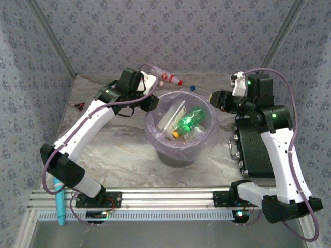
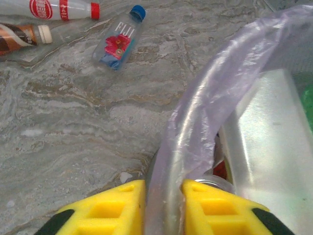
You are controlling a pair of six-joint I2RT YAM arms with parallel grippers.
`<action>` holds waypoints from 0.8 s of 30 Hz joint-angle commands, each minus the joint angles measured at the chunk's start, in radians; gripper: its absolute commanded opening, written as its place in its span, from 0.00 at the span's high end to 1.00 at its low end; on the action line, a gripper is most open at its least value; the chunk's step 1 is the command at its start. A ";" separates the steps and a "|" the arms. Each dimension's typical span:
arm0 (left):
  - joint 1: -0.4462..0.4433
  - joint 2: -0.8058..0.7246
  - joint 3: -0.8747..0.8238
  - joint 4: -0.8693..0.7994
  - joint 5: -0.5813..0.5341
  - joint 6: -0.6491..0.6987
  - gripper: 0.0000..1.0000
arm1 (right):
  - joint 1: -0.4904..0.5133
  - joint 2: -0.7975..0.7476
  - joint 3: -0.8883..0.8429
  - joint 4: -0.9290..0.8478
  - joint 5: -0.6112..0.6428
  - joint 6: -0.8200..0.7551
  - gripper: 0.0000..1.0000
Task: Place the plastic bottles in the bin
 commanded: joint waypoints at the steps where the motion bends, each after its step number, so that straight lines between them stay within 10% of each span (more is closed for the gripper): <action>1: 0.026 0.007 0.006 -0.001 -0.011 -0.008 0.81 | -0.029 0.020 0.019 0.043 -0.019 -0.017 0.61; 24: 0.296 -0.185 -0.103 -0.030 -0.039 -0.123 1.00 | 0.011 0.372 -0.026 0.430 0.106 0.164 0.54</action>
